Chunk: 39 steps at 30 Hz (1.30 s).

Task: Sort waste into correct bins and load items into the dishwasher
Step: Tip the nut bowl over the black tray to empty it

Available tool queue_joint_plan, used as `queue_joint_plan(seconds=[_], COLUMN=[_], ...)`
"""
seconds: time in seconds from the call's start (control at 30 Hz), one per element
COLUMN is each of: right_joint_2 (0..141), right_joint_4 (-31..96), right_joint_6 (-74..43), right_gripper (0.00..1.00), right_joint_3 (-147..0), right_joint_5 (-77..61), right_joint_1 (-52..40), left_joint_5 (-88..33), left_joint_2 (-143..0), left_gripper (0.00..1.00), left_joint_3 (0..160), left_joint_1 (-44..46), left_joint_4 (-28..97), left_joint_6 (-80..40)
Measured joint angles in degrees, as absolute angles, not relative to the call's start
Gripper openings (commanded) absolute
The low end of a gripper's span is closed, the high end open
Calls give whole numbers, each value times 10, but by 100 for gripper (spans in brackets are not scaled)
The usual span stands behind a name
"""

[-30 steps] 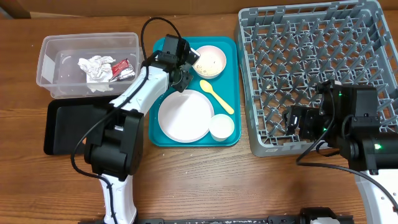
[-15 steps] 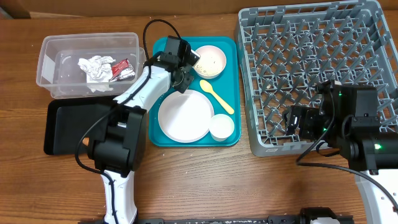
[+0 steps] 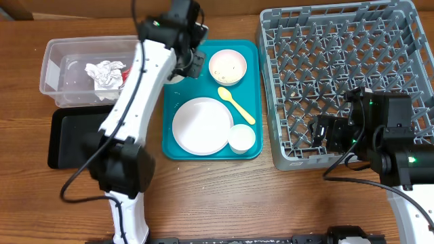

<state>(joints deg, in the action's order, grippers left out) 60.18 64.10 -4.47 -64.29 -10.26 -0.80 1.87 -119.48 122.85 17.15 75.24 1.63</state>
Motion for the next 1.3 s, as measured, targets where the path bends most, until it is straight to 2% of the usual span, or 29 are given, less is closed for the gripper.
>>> queue_joint_plan(seconds=[0.3,0.53,0.67,0.97,1.3], right_joint_2=[602,602,602,602,602], right_joint_4=[641,639,639,640,641], right_joint_6=[-45,-45,-45,-45,-45], right_gripper=[100,100,100,100,100], right_joint_3=[-643,-643,-643,-643,-643], right_joint_5=[-103,-103,-103,-103,-103], right_joint_1=[-8,-8,-8,-8,-8], left_joint_5=[9,-21,-110,-425,-744], left_joint_2=[-1079,-971,-926,-931,-1022], left_gripper=[4,4,4,4,4], left_joint_3=[1281,1213,1089,778,613], left_joint_1=[105,5,-64,-245,-427], left_joint_4=[955,964,916,728,589], left_joint_6=[-63,-53,4,167,244])
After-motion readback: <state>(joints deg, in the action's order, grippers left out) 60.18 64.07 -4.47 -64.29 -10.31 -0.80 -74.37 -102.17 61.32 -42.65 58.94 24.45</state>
